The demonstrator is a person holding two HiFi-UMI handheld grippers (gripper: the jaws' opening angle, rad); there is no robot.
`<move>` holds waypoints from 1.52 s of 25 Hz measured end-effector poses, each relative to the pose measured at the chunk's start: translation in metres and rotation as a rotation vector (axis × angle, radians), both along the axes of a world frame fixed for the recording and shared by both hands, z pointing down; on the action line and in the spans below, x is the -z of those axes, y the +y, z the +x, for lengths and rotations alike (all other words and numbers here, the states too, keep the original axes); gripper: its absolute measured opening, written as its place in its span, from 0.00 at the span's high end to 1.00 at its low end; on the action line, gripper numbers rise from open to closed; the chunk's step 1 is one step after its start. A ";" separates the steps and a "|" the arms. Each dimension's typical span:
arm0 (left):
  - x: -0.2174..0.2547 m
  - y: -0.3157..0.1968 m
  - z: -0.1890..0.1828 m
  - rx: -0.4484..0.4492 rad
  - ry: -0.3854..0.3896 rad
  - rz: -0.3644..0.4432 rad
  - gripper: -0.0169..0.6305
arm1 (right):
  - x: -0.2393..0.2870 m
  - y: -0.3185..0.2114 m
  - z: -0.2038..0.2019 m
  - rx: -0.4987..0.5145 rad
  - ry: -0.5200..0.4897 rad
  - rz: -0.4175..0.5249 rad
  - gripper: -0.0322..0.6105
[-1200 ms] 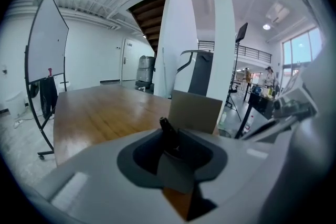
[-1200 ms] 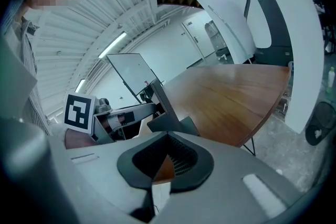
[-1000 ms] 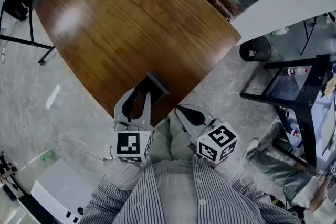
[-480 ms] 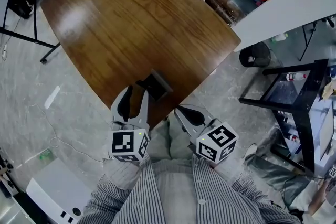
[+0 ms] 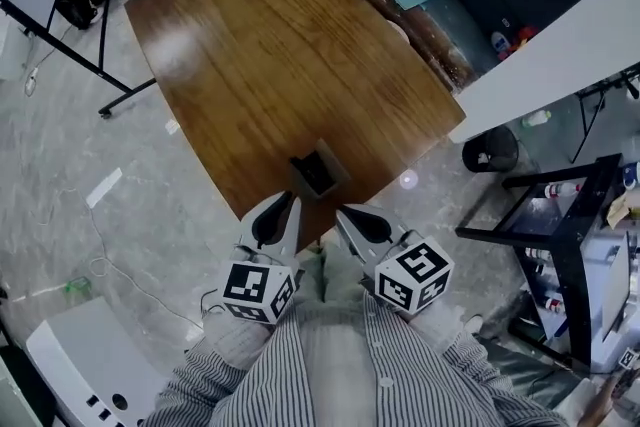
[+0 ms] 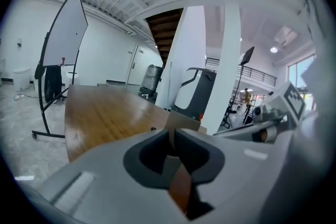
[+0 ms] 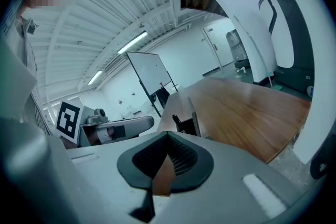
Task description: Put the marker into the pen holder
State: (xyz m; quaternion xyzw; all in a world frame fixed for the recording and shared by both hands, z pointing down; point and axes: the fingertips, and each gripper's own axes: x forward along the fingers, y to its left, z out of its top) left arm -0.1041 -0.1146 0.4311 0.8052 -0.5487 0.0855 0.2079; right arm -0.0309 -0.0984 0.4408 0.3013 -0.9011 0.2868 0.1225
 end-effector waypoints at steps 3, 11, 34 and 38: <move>0.000 0.007 0.005 -0.028 0.022 -0.029 0.96 | 0.007 0.001 -0.006 0.023 0.011 0.022 0.95; 0.001 0.021 0.013 -0.085 0.084 -0.076 0.96 | 0.010 0.008 -0.020 0.084 0.069 0.050 0.95; -0.013 0.032 0.026 -0.140 0.073 -0.181 0.96 | 0.004 0.014 -0.020 0.116 0.140 0.052 0.95; -0.014 0.030 0.028 -0.145 0.080 -0.189 0.96 | 0.004 0.013 -0.021 0.113 0.135 0.048 0.95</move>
